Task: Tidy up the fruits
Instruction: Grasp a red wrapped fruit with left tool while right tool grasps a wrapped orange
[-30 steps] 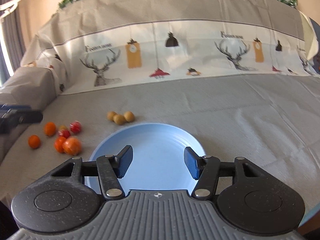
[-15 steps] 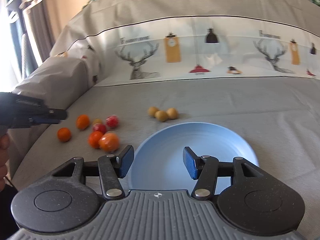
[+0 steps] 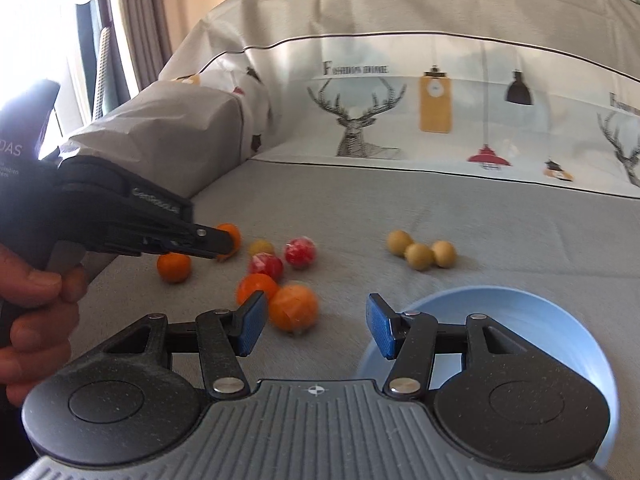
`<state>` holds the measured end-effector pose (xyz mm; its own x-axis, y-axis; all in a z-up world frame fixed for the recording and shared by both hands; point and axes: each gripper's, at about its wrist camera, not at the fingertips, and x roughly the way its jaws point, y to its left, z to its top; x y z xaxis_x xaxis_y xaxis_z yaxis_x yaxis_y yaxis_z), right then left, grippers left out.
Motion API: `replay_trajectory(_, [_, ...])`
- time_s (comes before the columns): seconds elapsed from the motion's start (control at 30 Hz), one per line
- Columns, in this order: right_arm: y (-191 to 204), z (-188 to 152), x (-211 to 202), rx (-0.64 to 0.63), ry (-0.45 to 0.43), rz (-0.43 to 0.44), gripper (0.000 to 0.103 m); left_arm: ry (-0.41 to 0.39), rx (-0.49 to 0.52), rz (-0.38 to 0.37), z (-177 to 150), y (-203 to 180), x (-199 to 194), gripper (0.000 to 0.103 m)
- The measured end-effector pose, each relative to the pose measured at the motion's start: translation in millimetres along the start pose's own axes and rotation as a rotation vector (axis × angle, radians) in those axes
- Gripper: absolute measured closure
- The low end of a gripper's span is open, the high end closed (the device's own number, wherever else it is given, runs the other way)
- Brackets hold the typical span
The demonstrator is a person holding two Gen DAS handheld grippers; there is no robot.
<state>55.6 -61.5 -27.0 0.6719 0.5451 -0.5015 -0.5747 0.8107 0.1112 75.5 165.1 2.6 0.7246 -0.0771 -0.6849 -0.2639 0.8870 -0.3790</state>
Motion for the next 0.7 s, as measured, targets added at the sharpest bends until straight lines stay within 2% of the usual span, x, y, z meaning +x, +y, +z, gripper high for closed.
replay_trajectory(0.07, [5.5,2.3,10.9,-0.024,0.006,0.01,0.045,0.006,-0.014,-0.004,0.7,1.8,5.5,0.088])
replay_trajectory(0.13, [10.4,3.4,22.1,-0.054,0.014,0.005,0.045,0.01,-0.02,0.003,1.5,2.3,12.3,0.079])
replay_trajectory(0.3, [14.4,4.0,47.8,-0.068,0.068,0.011,0.045,0.03,-0.003,0.012,0.8,-0.4,29.9,0.067])
replay_trajectory(0.7, [12.4,1.6,73.9,-0.048,0.127,0.003,0.047,0.058,0.102,0.07,-2.2,-10.0,57.0,0.067])
